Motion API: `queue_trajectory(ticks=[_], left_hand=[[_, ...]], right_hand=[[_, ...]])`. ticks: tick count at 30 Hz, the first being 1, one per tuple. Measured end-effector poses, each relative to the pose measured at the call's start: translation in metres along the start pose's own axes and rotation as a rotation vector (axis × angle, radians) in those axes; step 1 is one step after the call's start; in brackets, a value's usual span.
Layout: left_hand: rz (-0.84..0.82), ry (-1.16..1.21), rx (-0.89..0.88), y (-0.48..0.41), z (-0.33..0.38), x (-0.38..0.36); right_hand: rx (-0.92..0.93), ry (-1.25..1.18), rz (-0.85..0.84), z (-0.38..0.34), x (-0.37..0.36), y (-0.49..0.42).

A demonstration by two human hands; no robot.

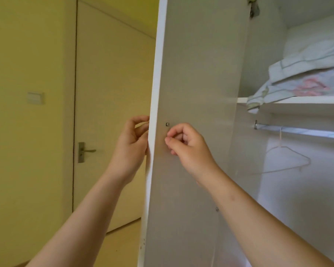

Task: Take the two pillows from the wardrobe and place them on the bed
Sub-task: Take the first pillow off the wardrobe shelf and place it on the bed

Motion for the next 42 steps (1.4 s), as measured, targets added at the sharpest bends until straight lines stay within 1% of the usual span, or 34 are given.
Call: queue_trajectory(ticks=[5,8,11,14,17,20,22,24,27,29,30,32,34,38,42], left_hand=[[0.106,-0.215,0.029,-0.007,-0.001,0.029],[0.128,-0.244,0.056,-0.008,-0.004,0.039],[0.128,-0.296,0.075,-0.007,-0.008,0.046],[0.124,-0.375,0.053,-0.006,-0.008,0.048],[0.175,-0.452,0.029,-0.004,-0.005,0.046],[0.251,-0.497,-0.026,-0.001,0.001,0.042],[0.299,-0.587,-0.116,0.003,0.012,0.037],[0.307,-0.702,-0.228,0.009,0.023,0.025],[0.232,-0.744,-0.373,0.016,0.038,-0.002],[0.130,-0.784,-0.417,0.014,0.040,-0.026],[0.062,-0.785,-0.400,0.010,0.036,-0.039],[-0.072,-0.741,-0.308,-0.001,0.023,-0.067],[-0.156,-0.697,-0.258,-0.010,0.010,-0.097],[-0.254,-0.597,-0.258,-0.023,-0.004,-0.160],[-0.417,-0.614,-0.321,-0.028,-0.013,-0.231]], right_hand=[[-0.057,0.019,-0.013,0.017,-0.029,-0.015],[-0.080,0.037,-0.049,0.020,-0.046,-0.022],[-0.120,0.036,-0.049,0.021,-0.054,-0.028],[-0.168,0.011,-0.052,0.021,-0.055,-0.031],[-0.186,-0.005,-0.078,0.022,-0.053,-0.027],[-0.204,-0.014,-0.104,0.025,-0.048,-0.021],[-0.231,-0.014,-0.101,0.027,-0.042,-0.017],[-0.268,-0.011,-0.091,0.029,-0.033,-0.014],[-0.279,0.063,-0.082,0.030,-0.010,-0.011],[-0.272,0.123,-0.062,0.029,0.015,-0.010],[-0.267,0.150,-0.044,0.027,0.030,-0.009],[-0.255,0.208,-0.008,0.023,0.061,-0.009],[-0.245,0.269,0.032,0.020,0.093,-0.006],[-0.244,0.386,0.130,0.014,0.157,0.007],[-0.261,0.533,0.223,0.003,0.219,0.025]])
Point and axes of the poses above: each hand's wrist, its own y-axis away from the middle knuckle, its own x-axis out of the back of the hand, z = x × y, the point moved 6 cm from there along -y, towards the middle knuckle, and after that the axes turned 8 degrees about y, right-handed, at the moved point
